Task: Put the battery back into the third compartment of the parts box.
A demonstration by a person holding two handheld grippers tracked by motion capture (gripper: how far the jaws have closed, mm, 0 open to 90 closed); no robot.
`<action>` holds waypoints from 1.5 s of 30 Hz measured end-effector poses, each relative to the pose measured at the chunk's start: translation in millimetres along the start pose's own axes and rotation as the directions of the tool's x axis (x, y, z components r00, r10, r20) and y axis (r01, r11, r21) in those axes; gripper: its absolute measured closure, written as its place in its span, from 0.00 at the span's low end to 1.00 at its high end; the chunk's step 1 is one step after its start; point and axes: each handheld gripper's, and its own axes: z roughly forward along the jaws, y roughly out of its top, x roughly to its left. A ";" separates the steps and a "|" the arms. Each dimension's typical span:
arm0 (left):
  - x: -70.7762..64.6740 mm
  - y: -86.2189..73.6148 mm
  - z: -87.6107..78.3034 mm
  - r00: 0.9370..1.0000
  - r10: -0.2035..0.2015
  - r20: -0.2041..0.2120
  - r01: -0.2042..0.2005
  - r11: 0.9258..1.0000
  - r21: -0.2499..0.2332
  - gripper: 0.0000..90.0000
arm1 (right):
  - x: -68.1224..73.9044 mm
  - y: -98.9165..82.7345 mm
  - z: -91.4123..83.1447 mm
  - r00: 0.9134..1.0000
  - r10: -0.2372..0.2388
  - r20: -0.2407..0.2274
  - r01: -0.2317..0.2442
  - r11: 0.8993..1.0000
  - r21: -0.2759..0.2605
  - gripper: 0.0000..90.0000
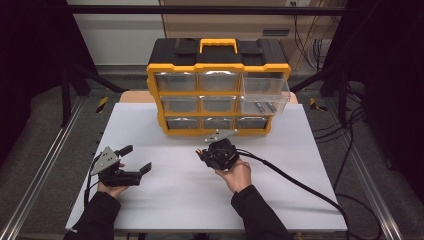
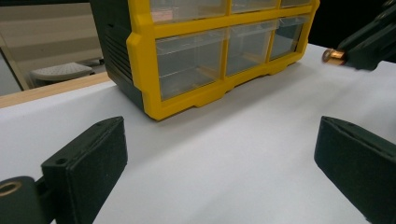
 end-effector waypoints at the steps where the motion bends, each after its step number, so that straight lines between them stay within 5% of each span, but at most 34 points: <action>1: 0.0 0.0 0.1 1.000 0.000 0.001 0.000 1.000 0.000 0.02 | 0.9 1.6 -5.8 1.000 -0.001 -0.003 0.001 1.000 -0.009 0.86; 20: -0.2 -0.6 1.0 1.000 0.000 0.001 0.000 1.000 0.006 0.02 | -8.8 24.9 -96.8 0.999 -0.023 0.026 0.026 0.991 -0.133 0.86; 30: -0.4 -0.9 1.5 1.000 0.000 0.002 0.000 1.000 0.009 0.02 | -15.7 45.2 -149.0 0.997 -0.024 0.075 0.039 0.977 -0.210 0.86; 45: -0.6 -1.1 1.8 1.000 0.000 0.003 0.000 1.000 0.011 0.02 | -32.5 78.1 -201.0 0.991 0.004 0.134 0.038 0.949 -0.314 0.86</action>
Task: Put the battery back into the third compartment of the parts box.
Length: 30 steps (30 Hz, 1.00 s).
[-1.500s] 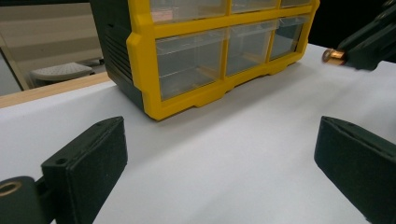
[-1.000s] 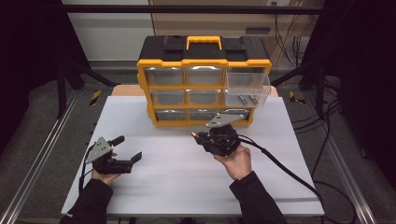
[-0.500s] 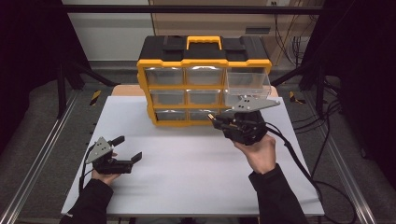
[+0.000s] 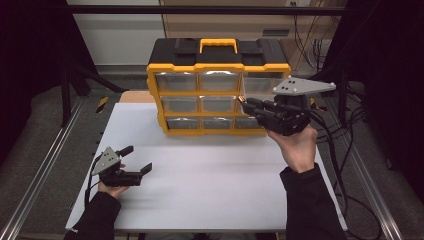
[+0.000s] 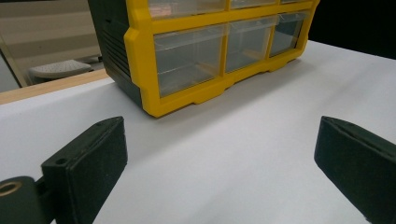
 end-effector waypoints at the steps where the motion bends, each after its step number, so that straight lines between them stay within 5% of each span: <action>1: 0.0 0.0 0.1 1.000 0.000 0.000 0.000 1.000 0.000 0.02 | -3.5 3.3 -0.6 1.000 0.002 0.009 -0.002 1.000 -0.007 0.86; 11: -0.1 -0.1 0.4 1.000 0.001 0.000 -0.001 1.000 0.001 0.02 | -33.1 17.3 3.5 0.996 0.042 0.084 -0.040 0.999 -0.018 0.86; 20: -0.2 -0.2 0.6 1.000 0.000 0.003 0.000 1.000 0.000 0.02 | -60.1 18.2 18.4 0.980 0.060 0.190 -0.065 0.998 0.020 0.86; 30: -0.2 -0.1 0.4 1.000 0.002 0.001 -0.002 1.000 0.000 0.02 | -81.2 6.1 31.6 0.964 0.080 0.255 -0.104 0.991 0.082 0.86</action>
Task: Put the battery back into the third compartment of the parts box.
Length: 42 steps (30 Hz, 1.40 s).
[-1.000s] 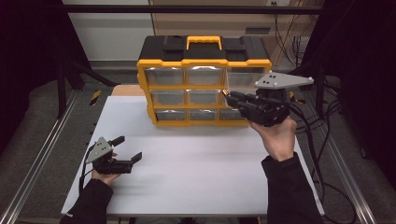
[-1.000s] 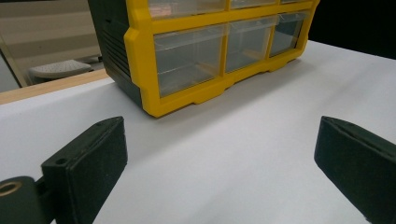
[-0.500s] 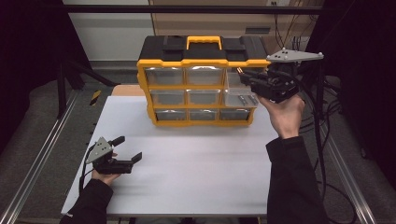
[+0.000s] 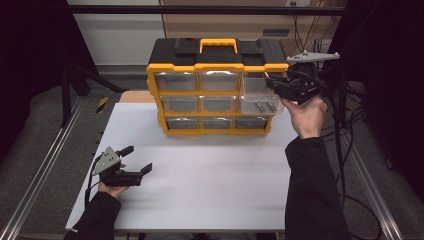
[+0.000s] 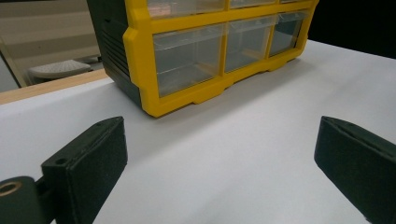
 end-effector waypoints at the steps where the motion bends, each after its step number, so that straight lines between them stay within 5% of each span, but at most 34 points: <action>1: 0.0 0.0 0.0 1.000 0.000 0.000 0.000 1.000 0.000 0.02 | -1.1 -1.9 1.5 1.000 0.000 0.003 0.000 1.000 0.007 0.86; 12: -0.1 -0.3 0.5 1.000 0.000 0.000 0.000 1.000 0.002 0.02 | -11.4 -15.6 10.8 0.999 0.012 0.046 -0.015 0.997 0.078 0.85; 18: 0.3 -0.7 1.0 1.000 -0.002 0.001 0.002 1.000 0.006 0.02 | -15.7 -20.2 12.0 0.998 0.039 0.045 -0.042 0.997 0.070 0.84; 21: 0.2 -1.0 1.3 1.000 -0.003 0.001 0.003 1.000 0.008 0.02 | -16.1 -23.2 9.9 0.998 0.042 0.039 -0.044 0.999 0.032 0.80; 25: 0.4 -1.1 1.5 1.000 -0.004 0.000 0.004 1.000 0.008 0.02 | -13.0 -25.7 -0.3 0.999 0.035 -0.005 -0.036 0.996 -0.084 0.60; 28: 0.6 -1.0 1.3 1.000 -0.005 0.000 0.005 1.000 0.007 0.02 | -6.0 -28.7 -10.5 1.000 0.006 -0.009 -0.007 0.983 -0.184 0.37; 29: 0.5 -1.0 1.3 1.000 -0.005 0.000 0.005 1.000 0.007 0.02 | -1.0 -32.4 -16.5 1.000 -0.003 -0.013 0.000 0.970 -0.242 0.27; 32: 0.4 -1.0 1.4 1.000 -0.005 0.000 0.005 1.000 0.007 0.02 | 5.9 -38.5 -23.7 1.000 -0.002 0.001 0.002 0.956 -0.294 0.13; 42: 0.2 -0.8 1.1 1.000 -0.005 0.000 0.005 1.000 0.006 0.02 | 27.0 -79.0 -35.0 1.000 -0.008 -0.029 -0.003 0.934 -0.357 0.00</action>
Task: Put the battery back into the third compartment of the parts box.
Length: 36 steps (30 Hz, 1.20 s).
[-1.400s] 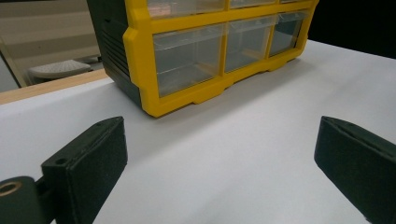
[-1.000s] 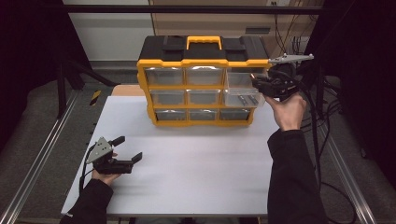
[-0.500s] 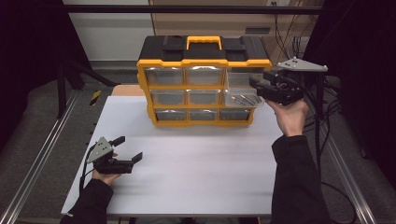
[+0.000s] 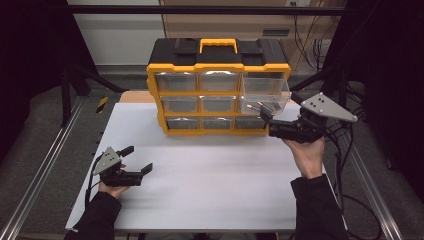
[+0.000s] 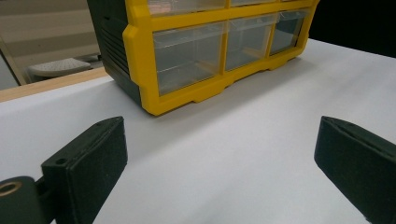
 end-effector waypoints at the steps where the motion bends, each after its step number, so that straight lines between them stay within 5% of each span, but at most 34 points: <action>1: 0.0 0.0 0.0 1.000 0.000 -0.001 0.000 1.000 0.001 0.02 | 1.4 -7.7 -1.2 1.000 0.005 -0.005 -0.005 1.000 0.003 0.00; 14: -0.2 -0.5 0.7 1.000 0.001 -0.002 -0.001 1.000 0.004 0.02 | 1.5 -89.1 -5.8 0.993 0.075 -0.091 -0.070 0.996 0.060 0.00; 22: -0.3 -0.3 0.2 1.000 0.003 -0.002 -0.003 1.000 0.003 0.02 | -14.0 -140.9 -1.0 0.990 0.087 -0.115 -0.072 0.989 0.132 0.00; 25: -0.6 -0.9 1.0 1.000 0.005 0.000 -0.005 1.000 0.006 0.02 | -19.1 -155.2 -3.7 0.990 0.082 -0.114 -0.066 0.988 0.140 0.00; 29: -0.3 -1.7 1.4 1.000 0.007 -0.003 -0.007 1.000 0.010 0.02 | -29.0 -170.8 -10.1 0.983 0.128 -0.134 -0.113 0.987 0.113 0.00; 36: 0.3 -2.9 2.7 1.000 0.004 -0.002 -0.004 1.000 0.011 0.02 | -38.2 -188.1 -18.6 0.984 0.106 -0.144 -0.088 0.988 0.127 0.00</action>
